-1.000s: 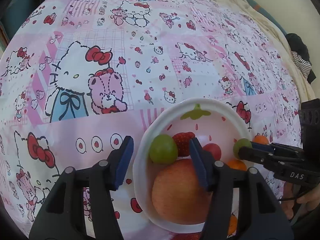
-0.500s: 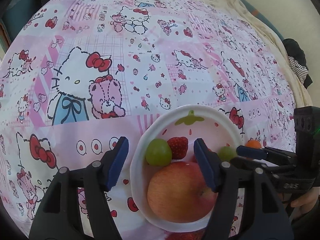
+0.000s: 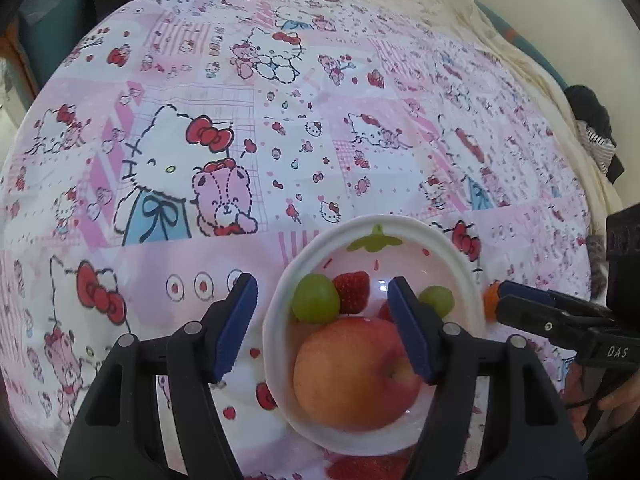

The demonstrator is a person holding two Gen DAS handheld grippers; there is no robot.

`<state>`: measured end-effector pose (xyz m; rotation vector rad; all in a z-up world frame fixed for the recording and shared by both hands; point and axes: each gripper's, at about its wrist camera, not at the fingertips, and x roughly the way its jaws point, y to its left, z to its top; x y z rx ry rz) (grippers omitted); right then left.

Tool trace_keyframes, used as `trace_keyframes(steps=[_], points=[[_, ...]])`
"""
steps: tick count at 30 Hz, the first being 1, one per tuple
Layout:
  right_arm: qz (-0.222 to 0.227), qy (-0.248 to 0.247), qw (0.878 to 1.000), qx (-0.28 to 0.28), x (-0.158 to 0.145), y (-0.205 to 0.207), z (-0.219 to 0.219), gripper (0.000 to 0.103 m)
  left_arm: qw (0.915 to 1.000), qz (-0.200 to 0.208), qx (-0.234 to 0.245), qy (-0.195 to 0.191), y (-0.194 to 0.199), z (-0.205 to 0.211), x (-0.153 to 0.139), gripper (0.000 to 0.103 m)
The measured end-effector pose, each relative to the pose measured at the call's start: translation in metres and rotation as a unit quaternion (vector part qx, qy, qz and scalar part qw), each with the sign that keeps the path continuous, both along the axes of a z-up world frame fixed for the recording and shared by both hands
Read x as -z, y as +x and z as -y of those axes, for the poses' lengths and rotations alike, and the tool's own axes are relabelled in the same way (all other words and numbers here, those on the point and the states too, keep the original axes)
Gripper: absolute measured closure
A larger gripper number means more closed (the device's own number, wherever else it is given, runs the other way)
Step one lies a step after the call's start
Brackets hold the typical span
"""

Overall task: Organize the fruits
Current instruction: 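Carry both limes onto the white plate and open both grippers, then grasp a strawberry with the left gripper while the right gripper grasps an orange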

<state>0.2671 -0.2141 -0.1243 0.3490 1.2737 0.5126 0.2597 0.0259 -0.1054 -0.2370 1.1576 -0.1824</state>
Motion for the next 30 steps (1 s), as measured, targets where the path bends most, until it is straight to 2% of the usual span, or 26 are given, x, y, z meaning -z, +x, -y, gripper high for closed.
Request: trace_keyframes(steps=[5,9,16,23,27,30], points=[[0.015,0.002,1.0,0.015,-0.021,-0.018,0.014,0.035,0.9998,0.016,-0.002,0.012,-0.024,-0.001,-0.02,0.039],[0.027,0.008,0.999,0.027,-0.034,-0.038,0.026,0.035,0.9989,0.026,0.03,0.026,-0.046,0.003,-0.034,0.039],[0.015,-0.003,0.999,0.036,-0.033,-0.071,0.034,0.035,0.9993,-0.002,0.028,0.025,-0.085,0.001,-0.036,0.039],[0.018,0.007,0.999,0.05,-0.042,-0.102,0.039,0.035,0.9983,-0.056,0.012,0.006,-0.118,0.007,-0.014,0.039],[0.012,0.016,0.997,0.069,-0.042,-0.118,0.048,0.035,0.9935,-0.105,-0.013,-0.041,-0.12,0.011,0.014,0.039],[0.012,0.021,0.997,0.078,-0.042,-0.127,0.053,0.035,0.9895,-0.132,-0.03,-0.051,-0.121,0.016,0.029,0.04]])
